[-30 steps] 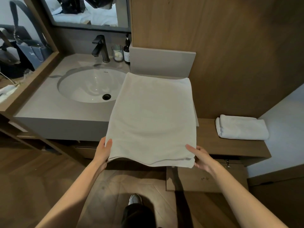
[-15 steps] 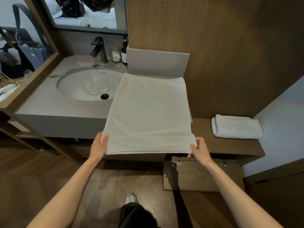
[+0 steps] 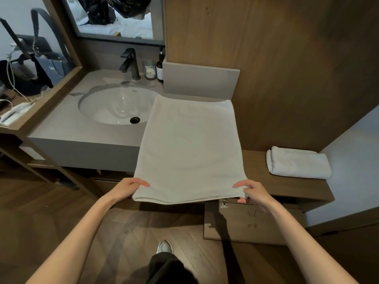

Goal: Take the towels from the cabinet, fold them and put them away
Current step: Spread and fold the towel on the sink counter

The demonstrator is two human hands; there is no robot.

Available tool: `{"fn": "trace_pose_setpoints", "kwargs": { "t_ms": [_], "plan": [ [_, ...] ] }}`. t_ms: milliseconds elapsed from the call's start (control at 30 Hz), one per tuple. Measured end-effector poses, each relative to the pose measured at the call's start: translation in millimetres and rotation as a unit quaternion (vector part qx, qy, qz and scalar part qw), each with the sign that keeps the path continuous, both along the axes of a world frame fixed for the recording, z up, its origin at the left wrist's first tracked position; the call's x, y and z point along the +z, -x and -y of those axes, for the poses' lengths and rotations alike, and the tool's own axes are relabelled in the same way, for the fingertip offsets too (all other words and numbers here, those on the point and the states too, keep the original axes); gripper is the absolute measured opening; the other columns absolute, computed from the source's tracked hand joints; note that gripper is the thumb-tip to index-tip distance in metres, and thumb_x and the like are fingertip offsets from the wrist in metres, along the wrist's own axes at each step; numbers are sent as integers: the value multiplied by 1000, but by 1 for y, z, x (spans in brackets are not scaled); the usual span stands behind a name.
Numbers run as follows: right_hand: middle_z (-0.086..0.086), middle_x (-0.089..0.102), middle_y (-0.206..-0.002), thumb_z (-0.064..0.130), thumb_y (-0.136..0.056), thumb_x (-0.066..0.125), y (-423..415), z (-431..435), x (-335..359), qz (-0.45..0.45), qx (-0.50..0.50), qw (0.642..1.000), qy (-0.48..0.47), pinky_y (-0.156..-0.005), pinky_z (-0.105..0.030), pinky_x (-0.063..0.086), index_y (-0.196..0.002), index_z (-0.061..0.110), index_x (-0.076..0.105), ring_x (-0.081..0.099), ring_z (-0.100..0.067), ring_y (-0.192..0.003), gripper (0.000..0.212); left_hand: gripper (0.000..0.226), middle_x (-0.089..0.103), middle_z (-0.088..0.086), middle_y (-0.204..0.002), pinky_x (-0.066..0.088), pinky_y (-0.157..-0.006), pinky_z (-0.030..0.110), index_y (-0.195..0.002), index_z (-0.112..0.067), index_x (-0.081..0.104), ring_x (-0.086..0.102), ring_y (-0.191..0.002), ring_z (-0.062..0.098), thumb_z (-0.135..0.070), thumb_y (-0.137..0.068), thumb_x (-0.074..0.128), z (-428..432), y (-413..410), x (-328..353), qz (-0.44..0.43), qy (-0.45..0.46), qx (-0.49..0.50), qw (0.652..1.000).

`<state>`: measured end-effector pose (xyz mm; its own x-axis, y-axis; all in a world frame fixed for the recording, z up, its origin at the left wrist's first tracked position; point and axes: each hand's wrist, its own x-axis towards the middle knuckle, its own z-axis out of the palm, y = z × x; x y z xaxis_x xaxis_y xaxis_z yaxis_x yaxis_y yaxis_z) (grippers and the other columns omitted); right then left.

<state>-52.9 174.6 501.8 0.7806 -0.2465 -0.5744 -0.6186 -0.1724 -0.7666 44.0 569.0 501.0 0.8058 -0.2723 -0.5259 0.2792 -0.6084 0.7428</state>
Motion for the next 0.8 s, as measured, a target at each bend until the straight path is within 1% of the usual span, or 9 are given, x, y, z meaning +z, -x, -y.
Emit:
{"fn": "trace_pose_setpoints", "kwargs": {
  "t_ms": [67, 133, 233, 300, 367, 467, 600, 667, 800],
  "plan": [
    [-14, 49, -131, -12, -94, 35, -2, -1, 4, 10, -72, 996, -59, -57, -21, 56, -100, 1, 68, 57, -17, -90, 35, 29, 60, -1, -114, 42, -79, 8, -102, -9, 69, 55, -99, 9, -4, -98, 41, 5, 3, 5, -19, 64, 70, 995],
    [-22, 60, -118, -9, -94, 44, -2, 0, 11, 26, -167, 970, -175, -55, -23, 58, -100, -4, 66, 64, -22, -87, 24, 25, 65, 7, -107, 53, -64, 13, -101, 0, 66, 68, -84, 13, 0, -95, 42, 6, 7, 11, -84, 187, 179, 962],
    [-24, 68, -107, -5, -93, 39, -3, 5, 16, 46, -260, 915, -304, -65, -34, 61, -110, -6, 63, 72, -30, -84, 30, 34, 64, 23, -115, 59, -74, 34, -109, 7, 61, 71, -92, 27, 5, -94, 31, -4, 4, 14, -171, 336, 268, 886],
    [-26, 67, -112, -12, -88, 30, -3, 8, 17, 57, -282, 887, -361, -75, -38, 59, -113, -5, 62, 71, -33, -92, 41, 44, 61, 26, -123, 55, -84, 43, -117, 6, 59, 65, -107, 35, 8, -88, 26, -12, 0, 14, -201, 365, 283, 864],
    [-23, 67, -116, -21, -85, 28, -4, 10, 18, 63, -262, 884, -382, -80, -39, 58, -116, -1, 63, 68, -34, -104, 51, 55, 60, 25, -125, 54, -85, 44, -121, 5, 57, 62, -111, 38, 15, -76, 27, -14, -4, 17, -220, 374, 274, 858],
    [-17, 68, -116, -23, -88, 40, -7, 8, 20, 86, -208, 915, -335, -84, -38, 56, -121, 6, 63, 66, -29, -109, 50, 56, 67, 17, -117, 60, -73, 34, -118, -4, 62, 66, -107, 30, 24, -85, 26, -12, -3, 23, -190, 348, 217, 892],
    [-5, 71, -114, -5, -85, 63, -15, 5, 17, 129, -167, 960, -186, -93, -34, 53, -115, 12, 68, 66, -18, -109, 35, 39, 71, -4, -110, 55, -72, 16, -115, -20, 66, 67, -102, 12, 6, -85, 63, -4, 0, 26, -6, 199, 110, 974],
    [-2, 71, -112, 3, -85, 67, -20, 4, 18, 151, -160, 968, -118, -96, -34, 53, -110, 17, 71, 65, -17, -109, 29, 32, 71, -8, -98, 54, -68, 13, -111, -19, 67, 69, -94, 10, 1, -87, 63, -2, -4, 24, 53, 149, 116, 981],
    [3, 67, -109, 12, -90, 65, -34, 1, 20, 188, -172, 967, 13, -91, -30, 50, -121, 15, 66, 59, -13, -104, 31, 23, 60, 4, -91, 58, -62, 23, -120, -11, 56, 61, -80, 16, -14, -99, 44, -2, -24, 24, 124, 101, 107, 981]
  ]
}}
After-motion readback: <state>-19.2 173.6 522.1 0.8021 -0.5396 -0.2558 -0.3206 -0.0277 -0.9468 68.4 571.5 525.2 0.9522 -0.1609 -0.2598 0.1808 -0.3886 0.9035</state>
